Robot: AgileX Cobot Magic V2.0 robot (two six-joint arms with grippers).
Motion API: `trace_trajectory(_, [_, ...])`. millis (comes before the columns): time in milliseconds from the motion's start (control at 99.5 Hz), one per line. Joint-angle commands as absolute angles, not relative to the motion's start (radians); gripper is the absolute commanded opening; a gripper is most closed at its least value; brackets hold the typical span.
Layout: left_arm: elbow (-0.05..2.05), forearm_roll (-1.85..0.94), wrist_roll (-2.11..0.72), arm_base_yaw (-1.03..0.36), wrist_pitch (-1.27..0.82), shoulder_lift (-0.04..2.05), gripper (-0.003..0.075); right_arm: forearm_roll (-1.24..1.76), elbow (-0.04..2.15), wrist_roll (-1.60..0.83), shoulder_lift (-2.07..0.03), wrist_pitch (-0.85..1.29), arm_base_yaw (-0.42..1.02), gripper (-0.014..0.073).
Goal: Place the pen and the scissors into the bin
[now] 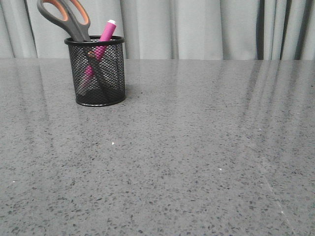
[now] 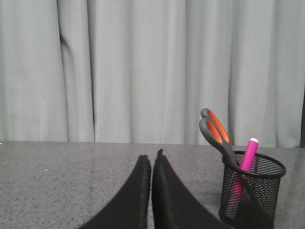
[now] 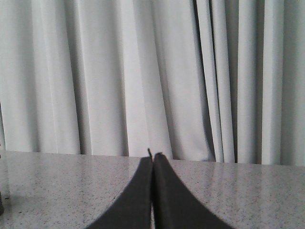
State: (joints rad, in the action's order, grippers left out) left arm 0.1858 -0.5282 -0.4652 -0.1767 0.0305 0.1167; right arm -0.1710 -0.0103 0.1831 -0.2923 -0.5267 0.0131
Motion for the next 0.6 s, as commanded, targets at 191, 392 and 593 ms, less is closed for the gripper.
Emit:
trace_trajectory(191, [0.211,-0.536,-0.461,-0.174,0.096,0.126,-0.0022,-0.160,-0.009,0.177,-0.300,-0.599,0.005,-0.0068])
trace_trajectory(392, [0.211,-0.536,-0.461,-0.174,0.098,0.126,-0.0022,-0.160,-0.009,0.177,-0.300,-0.599,0.005,-0.0068])
trace_trajectory(593, [0.174,-0.242,-0.243,-0.155,0.090,0.124,-0.0022,-0.160,-0.009,0.177,-0.300,-0.599,0.005,-0.0068])
